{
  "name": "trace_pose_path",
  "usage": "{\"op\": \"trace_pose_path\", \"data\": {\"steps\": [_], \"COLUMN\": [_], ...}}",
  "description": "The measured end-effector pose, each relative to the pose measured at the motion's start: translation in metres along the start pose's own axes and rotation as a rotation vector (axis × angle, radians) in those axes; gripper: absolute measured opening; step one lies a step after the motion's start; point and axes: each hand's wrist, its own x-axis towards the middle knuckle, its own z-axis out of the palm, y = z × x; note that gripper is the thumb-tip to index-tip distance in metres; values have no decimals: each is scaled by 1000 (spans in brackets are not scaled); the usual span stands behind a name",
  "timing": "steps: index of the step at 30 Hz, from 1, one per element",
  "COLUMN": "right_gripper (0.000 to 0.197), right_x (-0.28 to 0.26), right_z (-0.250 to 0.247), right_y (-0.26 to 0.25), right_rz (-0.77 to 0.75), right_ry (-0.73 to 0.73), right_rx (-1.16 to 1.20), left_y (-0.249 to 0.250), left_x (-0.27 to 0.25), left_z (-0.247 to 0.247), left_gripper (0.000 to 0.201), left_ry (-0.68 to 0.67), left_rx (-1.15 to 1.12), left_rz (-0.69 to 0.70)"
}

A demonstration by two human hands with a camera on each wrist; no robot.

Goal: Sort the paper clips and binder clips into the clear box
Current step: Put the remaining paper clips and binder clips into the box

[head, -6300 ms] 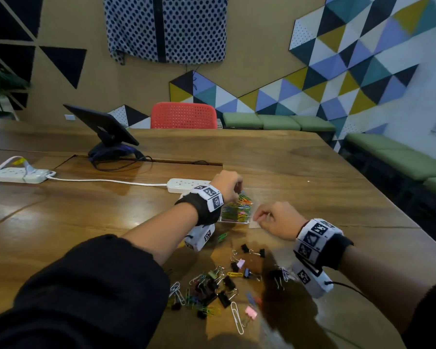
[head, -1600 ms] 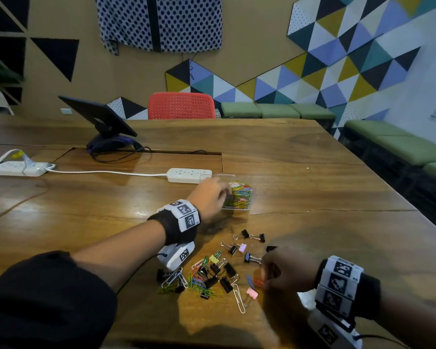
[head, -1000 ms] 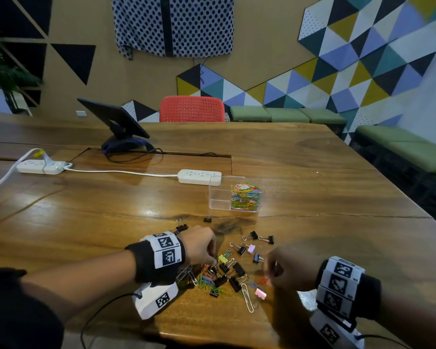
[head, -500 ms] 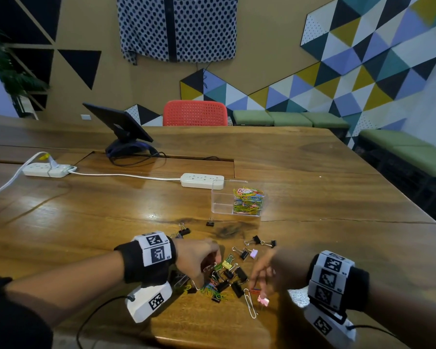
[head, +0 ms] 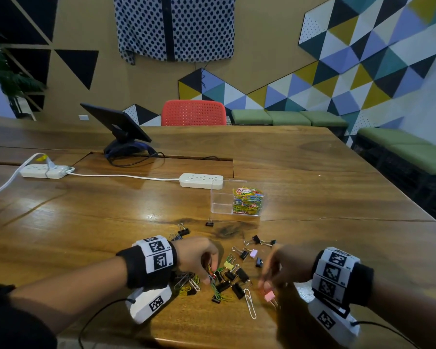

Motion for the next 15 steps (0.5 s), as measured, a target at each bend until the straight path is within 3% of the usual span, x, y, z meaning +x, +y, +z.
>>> {"op": "trace_pose_path", "data": {"steps": [7,9,15], "right_gripper": [10,20,22], "right_x": [-2,-3,-5], "right_z": [4,4,7], "right_y": [-7,-8,-11], "right_rz": [-39,-33,-46], "right_ry": [45,21,0], "right_rx": [-126,-218,-315], "left_y": [2,2,3], "left_x": [2,2,2], "left_z": [2,2,5], "left_gripper": [30,32,28], "left_ry": [61,59,60], "left_rx": [-5,1,16], "left_rz": [-27,-37,-23]}}
